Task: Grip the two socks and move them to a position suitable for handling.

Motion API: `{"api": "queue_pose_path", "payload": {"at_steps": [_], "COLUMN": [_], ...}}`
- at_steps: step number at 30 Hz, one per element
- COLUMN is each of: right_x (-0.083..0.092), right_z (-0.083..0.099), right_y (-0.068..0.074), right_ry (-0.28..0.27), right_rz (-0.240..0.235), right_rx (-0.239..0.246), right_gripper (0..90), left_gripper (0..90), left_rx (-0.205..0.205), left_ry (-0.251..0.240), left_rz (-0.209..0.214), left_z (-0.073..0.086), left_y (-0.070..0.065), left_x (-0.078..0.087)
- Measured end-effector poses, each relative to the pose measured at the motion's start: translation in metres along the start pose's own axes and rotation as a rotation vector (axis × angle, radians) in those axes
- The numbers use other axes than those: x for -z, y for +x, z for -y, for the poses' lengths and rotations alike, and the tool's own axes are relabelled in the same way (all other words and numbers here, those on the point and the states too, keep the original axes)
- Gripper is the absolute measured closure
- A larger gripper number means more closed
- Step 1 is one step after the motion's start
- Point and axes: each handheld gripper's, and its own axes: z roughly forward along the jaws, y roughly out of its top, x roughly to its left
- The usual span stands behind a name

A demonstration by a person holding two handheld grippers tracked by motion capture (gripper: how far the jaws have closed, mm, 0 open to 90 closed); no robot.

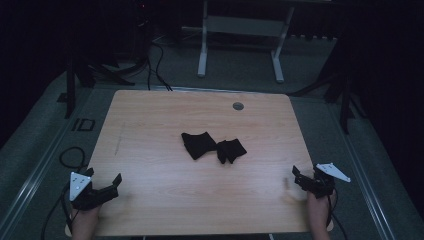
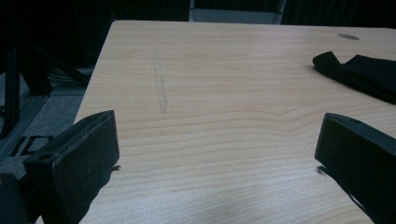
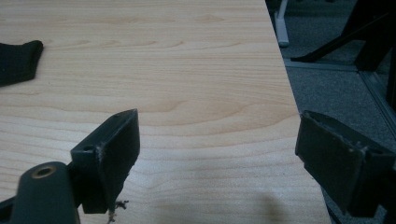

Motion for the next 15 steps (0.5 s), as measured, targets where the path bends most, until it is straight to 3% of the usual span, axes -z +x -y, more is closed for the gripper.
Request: {"api": "queue_pose_path", "payload": {"at_steps": [8,13,15], "right_x": [-0.0019,-0.0011,-0.0015], "right_z": [-0.0009,-0.0020,-0.0019], "right_y": [-0.0029,-0.0058,-0.0023], "right_ry": [0.029,0.073,0.093], "right_rz": [0.008,-0.050,-0.072], "right_rx": [0.014,0.022,0.050], "right_gripper": [13.7,13.7,13.7], "left_gripper": [0.1,0.1,0.1], "left_rx": [-0.014,-0.032,-0.031], "left_ry": [0.003,0.008,0.005], "left_rz": [0.013,0.024,0.029], "left_z": [-0.0006,-0.0014,-0.0016], "left_y": [-0.0012,-0.0028,-0.0034], "left_x": [-0.0004,-0.0019,-0.0027]}}
